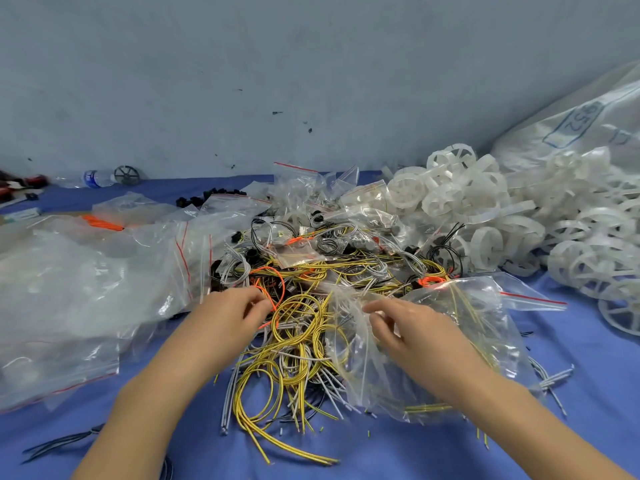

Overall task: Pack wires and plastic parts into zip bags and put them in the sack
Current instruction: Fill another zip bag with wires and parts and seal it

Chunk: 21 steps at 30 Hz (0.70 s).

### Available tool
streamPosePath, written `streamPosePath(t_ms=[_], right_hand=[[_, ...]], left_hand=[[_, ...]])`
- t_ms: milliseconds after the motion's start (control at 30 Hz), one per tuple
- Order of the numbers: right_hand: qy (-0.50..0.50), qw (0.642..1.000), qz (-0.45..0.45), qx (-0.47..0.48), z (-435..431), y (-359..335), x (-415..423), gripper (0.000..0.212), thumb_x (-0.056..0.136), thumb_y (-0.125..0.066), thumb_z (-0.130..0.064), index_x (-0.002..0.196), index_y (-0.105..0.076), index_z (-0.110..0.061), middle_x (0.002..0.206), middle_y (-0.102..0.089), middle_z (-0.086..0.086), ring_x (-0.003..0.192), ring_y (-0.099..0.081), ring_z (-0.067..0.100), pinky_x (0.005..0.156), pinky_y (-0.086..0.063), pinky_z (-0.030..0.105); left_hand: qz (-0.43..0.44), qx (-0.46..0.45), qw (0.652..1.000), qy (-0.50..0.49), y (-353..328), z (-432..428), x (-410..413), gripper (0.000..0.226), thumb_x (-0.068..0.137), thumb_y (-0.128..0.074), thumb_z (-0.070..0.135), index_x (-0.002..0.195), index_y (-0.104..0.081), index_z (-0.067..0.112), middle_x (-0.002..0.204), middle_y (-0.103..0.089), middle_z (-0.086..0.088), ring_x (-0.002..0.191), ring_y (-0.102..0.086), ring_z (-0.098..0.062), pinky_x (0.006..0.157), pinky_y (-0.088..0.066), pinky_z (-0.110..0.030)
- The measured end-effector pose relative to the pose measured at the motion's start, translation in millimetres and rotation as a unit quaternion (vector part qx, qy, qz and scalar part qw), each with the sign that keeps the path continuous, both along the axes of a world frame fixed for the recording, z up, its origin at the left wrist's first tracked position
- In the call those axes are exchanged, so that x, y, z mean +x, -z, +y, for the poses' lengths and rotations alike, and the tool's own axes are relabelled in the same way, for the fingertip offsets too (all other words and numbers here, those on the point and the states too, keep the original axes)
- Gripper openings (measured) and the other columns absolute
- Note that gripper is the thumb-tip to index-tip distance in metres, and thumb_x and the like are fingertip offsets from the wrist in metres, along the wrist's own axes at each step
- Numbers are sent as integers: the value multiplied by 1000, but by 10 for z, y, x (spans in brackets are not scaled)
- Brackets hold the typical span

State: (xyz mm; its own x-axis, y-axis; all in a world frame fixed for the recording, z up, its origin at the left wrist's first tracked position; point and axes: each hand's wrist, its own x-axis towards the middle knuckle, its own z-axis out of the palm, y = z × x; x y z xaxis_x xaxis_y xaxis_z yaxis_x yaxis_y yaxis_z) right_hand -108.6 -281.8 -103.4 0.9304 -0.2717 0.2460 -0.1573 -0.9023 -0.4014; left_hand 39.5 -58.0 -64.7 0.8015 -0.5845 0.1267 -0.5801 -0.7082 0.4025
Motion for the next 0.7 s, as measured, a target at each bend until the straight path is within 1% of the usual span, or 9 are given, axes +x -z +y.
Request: streamPosePath(t_ms=[67, 133, 200, 267, 367, 467, 600, 633, 700], right_hand=[[8, 999, 28, -29, -37, 61, -12, 27, 102, -33, -42, 118, -53, -41, 111, -64, -23, 95, -61, 6, 71, -50, 29], [24, 998, 28, -53, -70, 109, -33, 25, 101, -32, -43, 116, -52, -42, 108, -65, -23, 91, -62, 5, 66, -48, 27], [40, 997, 26, -67, -110, 135, -71, 26, 101, -31, -44, 115, -53, -42, 106, -66, -23, 90, -63, 4, 67, -49, 26], [52, 996, 25, -71, -159, 148, -127, 27, 100, -31, -44, 113, -55, -42, 104, -67, -23, 91, -63, 3, 69, -51, 28], [69, 994, 25, -80, -232, 158, -231, 26, 100, -33, -44, 112, -56, -41, 101, -67, -23, 91, -63, 3, 67, -50, 26], [77, 993, 26, -89, -282, 169, -320, 24, 100, -36, -43, 111, -57, -41, 101, -66, -25, 90, -63, 2, 64, -46, 22], [77, 993, 29, -87, -308, 161, -382, 25, 99, -35, -44, 111, -57, -41, 103, -66, -25, 92, -64, 3, 65, -50, 25], [76, 993, 28, -88, -308, 157, -385, 25, 99, -35, -44, 112, -57, -41, 103, -66, -25, 91, -64, 3, 65, -50, 25], [75, 993, 24, -88, -300, 141, -381, 25, 100, -35, -44, 113, -57, -41, 102, -67, -24, 91, -64, 2, 66, -51, 26]], left_hand=[[3, 18, 1000, 26, 32, -38, -10, 17, 98, -50, 40, 88, -63, 35, 72, -65, 10, 64, -57, 0, 57, -40, -18], [5, 27, 998, 47, 66, -73, -1, 13, 98, -51, 39, 97, -64, 37, 77, -63, 19, 69, -57, 5, 60, -38, -14], [-4, 39, 998, 58, 83, -109, -2, 13, 98, -51, 38, 102, -63, 40, 78, -57, 26, 70, -54, 8, 60, -36, -12], [-8, 44, 997, 62, 98, -135, 4, 14, 98, -51, 38, 105, -63, 43, 78, -54, 27, 71, -52, 9, 59, -35, -12], [-8, 50, 997, 63, 95, -153, 0, 16, 99, -50, 39, 106, -63, 42, 78, -56, 24, 71, -53, 7, 60, -37, -14], [5, 57, 996, 64, 65, -151, -5, 13, 99, -51, 38, 101, -63, 40, 79, -61, 20, 71, -58, 2, 63, -45, -20], [53, 76, 993, 78, 21, -104, -36, 16, 97, -53, 39, 83, -61, 37, 71, -66, 10, 67, -62, -8, 68, -54, -30], [69, 73, 991, 85, 14, -90, -54, 17, 96, -54, 38, 82, -62, 36, 69, -67, 10, 65, -62, -8, 67, -54, -30], [92, 72, 988, 104, 10, -70, -111, 17, 96, -54, 39, 81, -63, 35, 69, -68, 13, 58, -57, -2, 60, -50, -24]])
